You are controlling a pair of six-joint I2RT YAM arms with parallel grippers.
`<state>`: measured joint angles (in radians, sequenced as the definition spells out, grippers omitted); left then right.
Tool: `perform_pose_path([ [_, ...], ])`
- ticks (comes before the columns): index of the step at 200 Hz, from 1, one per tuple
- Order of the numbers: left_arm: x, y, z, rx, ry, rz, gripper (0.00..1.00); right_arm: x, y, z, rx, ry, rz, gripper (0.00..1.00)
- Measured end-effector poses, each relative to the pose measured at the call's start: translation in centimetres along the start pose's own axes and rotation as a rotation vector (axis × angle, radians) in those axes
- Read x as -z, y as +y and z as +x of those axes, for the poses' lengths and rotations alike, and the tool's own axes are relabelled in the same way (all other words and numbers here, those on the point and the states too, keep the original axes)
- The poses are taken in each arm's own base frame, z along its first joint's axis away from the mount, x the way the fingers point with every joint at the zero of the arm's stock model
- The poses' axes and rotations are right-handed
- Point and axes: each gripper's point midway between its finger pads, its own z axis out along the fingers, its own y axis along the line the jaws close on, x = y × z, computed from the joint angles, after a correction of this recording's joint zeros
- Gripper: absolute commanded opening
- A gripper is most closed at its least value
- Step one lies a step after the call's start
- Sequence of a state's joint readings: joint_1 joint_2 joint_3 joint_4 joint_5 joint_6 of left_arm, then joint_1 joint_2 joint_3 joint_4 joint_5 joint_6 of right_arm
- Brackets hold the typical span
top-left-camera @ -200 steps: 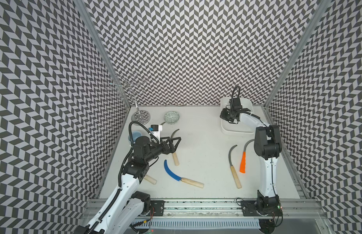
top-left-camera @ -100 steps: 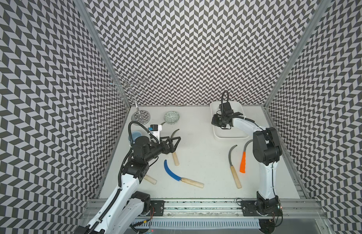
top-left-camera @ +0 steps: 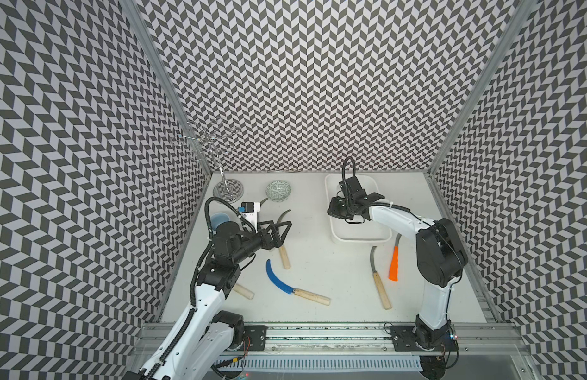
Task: Put small sickles into storage boxes
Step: Move the storage box to the center of the board.
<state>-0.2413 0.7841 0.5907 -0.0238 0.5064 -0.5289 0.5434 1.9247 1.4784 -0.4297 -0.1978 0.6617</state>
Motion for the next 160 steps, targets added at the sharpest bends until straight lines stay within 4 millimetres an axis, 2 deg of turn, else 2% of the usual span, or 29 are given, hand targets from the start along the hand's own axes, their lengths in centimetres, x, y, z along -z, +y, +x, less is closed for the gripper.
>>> perform_pose_path([
  [48, 0.6, -0.5, -0.5, -0.014, -0.025, 0.006, 1.00, -1.1, 4.5, 3.8, 0.050, 0.055, -0.051, 0.00],
  [75, 0.9, -0.4, -0.5, -0.015, -0.032, 0.002, 1.00, -2.1, 6.0, 5.6, 0.067, 0.080, -0.057, 0.00],
  [127, 1.0, 0.1, -0.6, -0.011, -0.038, -0.011, 1.00, -2.8, 7.8, 8.3, 0.084, 0.102, -0.062, 0.00],
  [160, 1.0, 0.3, -0.5, -0.007, -0.039, -0.019, 0.99, -3.3, 6.9, 10.8, 0.083, 0.119, -0.048, 0.00],
])
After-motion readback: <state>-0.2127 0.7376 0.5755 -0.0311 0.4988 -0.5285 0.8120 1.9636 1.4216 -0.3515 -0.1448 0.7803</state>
